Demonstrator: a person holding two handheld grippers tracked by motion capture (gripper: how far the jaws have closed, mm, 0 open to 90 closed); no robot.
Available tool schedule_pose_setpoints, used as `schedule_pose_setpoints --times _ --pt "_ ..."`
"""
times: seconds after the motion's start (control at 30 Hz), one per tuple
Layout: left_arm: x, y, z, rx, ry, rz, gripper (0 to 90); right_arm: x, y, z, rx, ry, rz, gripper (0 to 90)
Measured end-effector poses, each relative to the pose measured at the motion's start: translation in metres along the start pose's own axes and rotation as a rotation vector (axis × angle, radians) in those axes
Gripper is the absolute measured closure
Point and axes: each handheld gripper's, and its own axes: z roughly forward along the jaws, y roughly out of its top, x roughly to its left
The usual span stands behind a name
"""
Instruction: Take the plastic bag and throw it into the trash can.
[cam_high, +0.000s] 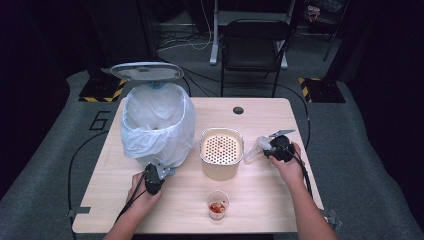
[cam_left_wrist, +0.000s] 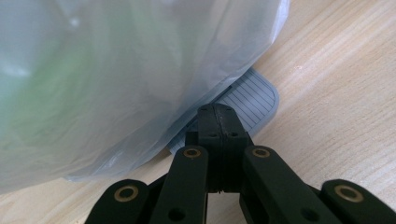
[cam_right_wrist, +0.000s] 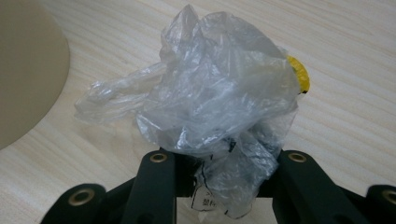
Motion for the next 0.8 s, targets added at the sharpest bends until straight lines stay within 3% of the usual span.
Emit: schedule_pose_setpoints --times 0.2,0.27,0.8 --pt "0.0 0.0 0.0 0.001 0.001 -0.001 90.0 -0.003 0.004 -0.008 -0.021 0.028 0.031 70.1" --pt "0.0 0.0 0.0 -0.002 -0.004 -0.001 90.0 -0.002 0.01 -0.017 -0.004 0.028 0.015 70.9" --pt "0.0 -0.001 0.0 -0.011 -0.002 -0.002 90.0 0.009 0.046 -0.08 -0.057 0.085 -0.04 72.1"
